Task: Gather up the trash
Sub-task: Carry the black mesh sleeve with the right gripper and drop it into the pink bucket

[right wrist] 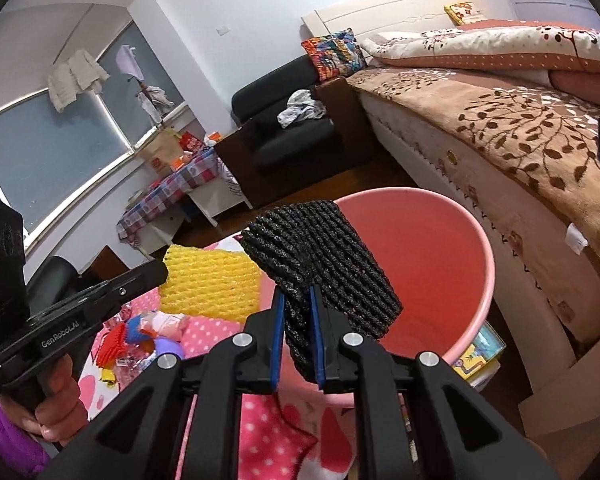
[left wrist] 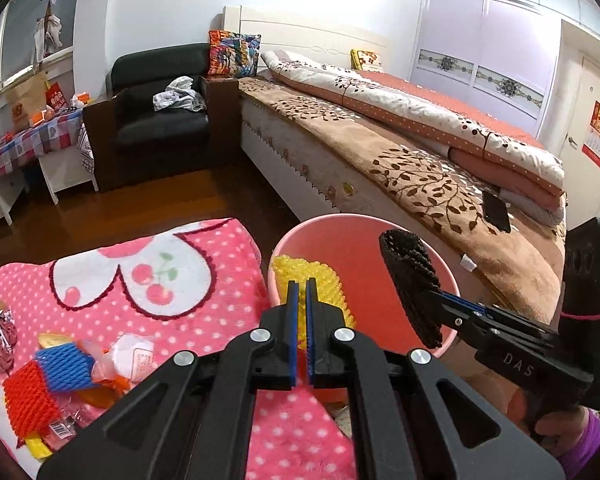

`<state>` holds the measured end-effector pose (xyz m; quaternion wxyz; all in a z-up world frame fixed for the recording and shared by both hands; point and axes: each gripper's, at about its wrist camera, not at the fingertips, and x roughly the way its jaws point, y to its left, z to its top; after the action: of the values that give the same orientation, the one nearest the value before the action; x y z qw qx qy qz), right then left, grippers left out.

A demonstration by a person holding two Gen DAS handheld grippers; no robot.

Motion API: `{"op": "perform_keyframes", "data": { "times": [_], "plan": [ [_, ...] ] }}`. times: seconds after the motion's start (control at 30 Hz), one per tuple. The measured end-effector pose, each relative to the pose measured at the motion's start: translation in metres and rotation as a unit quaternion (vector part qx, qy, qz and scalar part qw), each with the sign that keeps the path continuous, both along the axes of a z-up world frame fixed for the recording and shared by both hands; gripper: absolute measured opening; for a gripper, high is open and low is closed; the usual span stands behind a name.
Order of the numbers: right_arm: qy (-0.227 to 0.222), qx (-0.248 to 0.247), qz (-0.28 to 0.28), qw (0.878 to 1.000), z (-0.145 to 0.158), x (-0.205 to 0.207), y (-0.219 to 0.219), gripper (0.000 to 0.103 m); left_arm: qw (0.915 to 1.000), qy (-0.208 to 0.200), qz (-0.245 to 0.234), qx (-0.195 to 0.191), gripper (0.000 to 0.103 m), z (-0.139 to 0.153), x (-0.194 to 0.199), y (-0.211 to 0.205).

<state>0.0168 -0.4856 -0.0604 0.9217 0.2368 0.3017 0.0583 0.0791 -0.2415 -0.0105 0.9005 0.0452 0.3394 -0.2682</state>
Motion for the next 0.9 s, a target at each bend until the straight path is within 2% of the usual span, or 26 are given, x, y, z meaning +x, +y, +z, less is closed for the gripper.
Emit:
{"op": "perform_keyframes", "data": {
  "times": [0.2, 0.33, 0.43, 0.5, 0.6, 0.7, 0.9],
  "plan": [
    [0.005, -0.001, -0.011, 1.000, -0.004, 0.000, -0.001, 0.014, 0.9998, 0.014, -0.001, -0.013, 0.003, -0.004, 0.008, -0.001],
    [0.006, -0.003, -0.017, 1.000, -0.004, -0.001, 0.002, 0.018, 0.9992, 0.026, -0.011, -0.028, 0.027, -0.004, 0.009, 0.000],
    [0.008, -0.005, -0.021, 1.000, -0.005, -0.001, 0.002, 0.022, 0.9990, 0.026, -0.016, -0.031, 0.027, -0.003, 0.008, 0.000],
    [0.007, -0.003, -0.024, 1.000, -0.005, -0.001, 0.002, 0.033, 0.9989, 0.025, -0.021, -0.035, 0.028, -0.001, 0.007, 0.001],
    [0.001, -0.005, -0.024, 1.000, -0.003, -0.003, 0.003, 0.042, 0.9988, 0.017, -0.023, -0.040, 0.028, 0.002, 0.003, 0.003],
    [-0.004, -0.015, -0.024, 1.000, 0.001, -0.006, 0.008, 0.047, 0.9988, 0.007, -0.022, -0.043, 0.028, 0.007, 0.000, 0.007],
    [-0.022, -0.031, -0.009, 0.999, 0.014, -0.012, 0.028, 0.049, 0.9988, -0.012, -0.014, -0.045, 0.028, 0.013, -0.006, 0.019]
  ]
}}
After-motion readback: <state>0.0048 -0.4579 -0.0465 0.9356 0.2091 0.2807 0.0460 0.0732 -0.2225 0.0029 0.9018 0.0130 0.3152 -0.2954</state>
